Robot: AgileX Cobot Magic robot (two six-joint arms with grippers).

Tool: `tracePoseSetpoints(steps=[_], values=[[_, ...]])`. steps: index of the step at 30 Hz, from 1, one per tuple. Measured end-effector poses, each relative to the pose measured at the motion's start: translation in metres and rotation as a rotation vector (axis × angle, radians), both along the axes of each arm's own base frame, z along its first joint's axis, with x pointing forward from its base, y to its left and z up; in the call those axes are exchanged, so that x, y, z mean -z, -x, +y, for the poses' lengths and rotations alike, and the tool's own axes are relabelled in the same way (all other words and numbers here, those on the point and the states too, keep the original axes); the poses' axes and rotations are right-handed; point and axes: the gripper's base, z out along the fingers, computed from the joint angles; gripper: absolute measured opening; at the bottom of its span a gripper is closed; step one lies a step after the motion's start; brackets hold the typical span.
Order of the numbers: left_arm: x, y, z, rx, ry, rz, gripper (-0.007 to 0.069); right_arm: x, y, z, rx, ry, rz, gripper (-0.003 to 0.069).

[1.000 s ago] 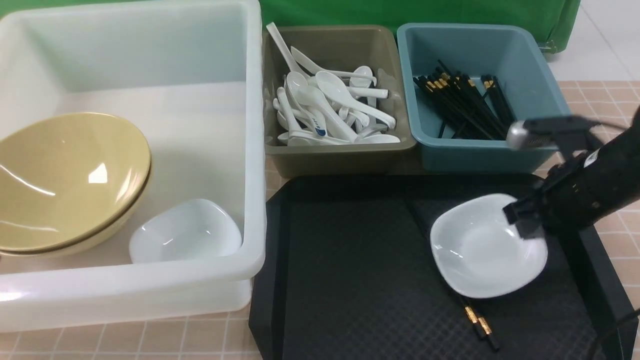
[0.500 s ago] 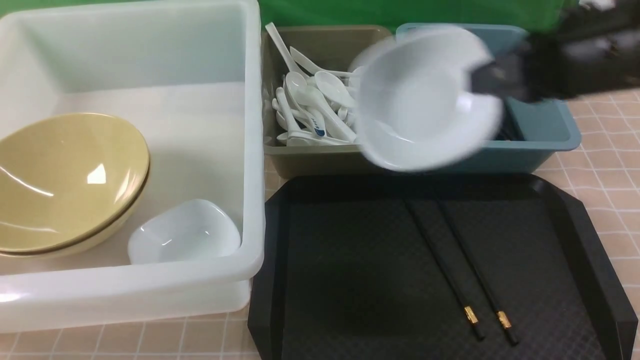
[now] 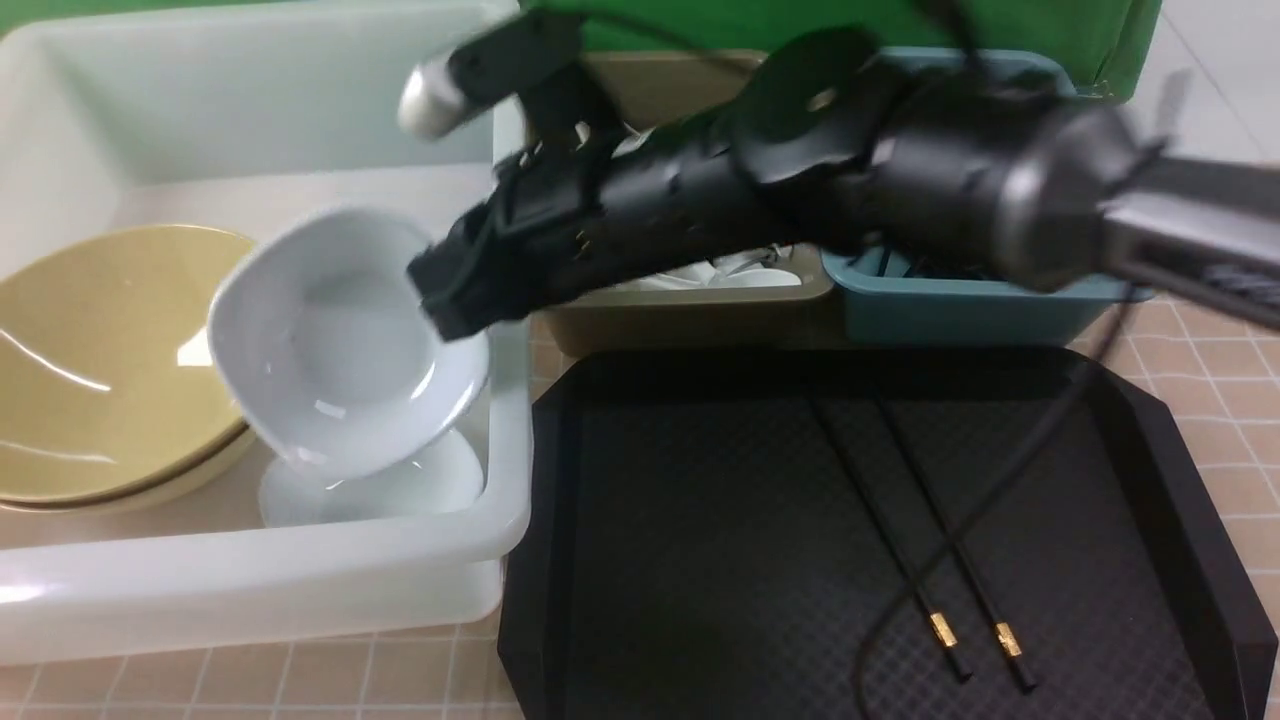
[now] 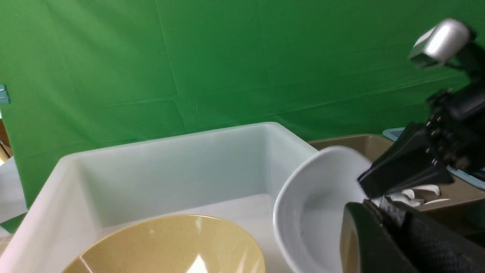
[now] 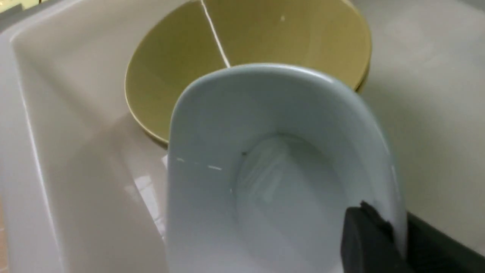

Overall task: On brown table put chopsticks spoon bowls plates into blue grey white boxes.
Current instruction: 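Place the white bowl into the white bin on top of the stacked bowls with the right gripper, then grasp the chopsticks with the right gripper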

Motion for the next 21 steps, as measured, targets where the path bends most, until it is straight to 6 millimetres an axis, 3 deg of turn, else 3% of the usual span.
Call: tracePoseSetpoints(steps=[3,8,13,15,18,21], values=[[0.0,0.0,0.0,-0.001,0.0,0.0,0.0003,0.012,-0.005,0.004,-0.003,0.027,0.027,0.0111],[0.0,0.0,0.0,-0.001,-0.001,-0.002,0.0004,0.013,-0.003,0.005,-0.037,0.061,0.036,0.0271],[0.0,0.0,0.0,-0.002,-0.001,-0.002,0.0004,-0.006,0.002,-0.006,-0.069,0.129,0.079,0.0402],[0.0,0.0,0.0,-0.002,-0.001,-0.002,0.0004,-0.016,0.003,-0.015,-0.072,0.173,0.097,0.0419],[0.0,0.0,0.0,-0.002,-0.001,-0.002,0.0004,-0.045,0.0,-0.065,0.04,0.47,0.133,0.0431],[0.0,0.0,0.0,-0.002,-0.001,-0.001,0.0005,-0.049,-0.012,-0.118,0.308,0.719,0.138,0.0431]])
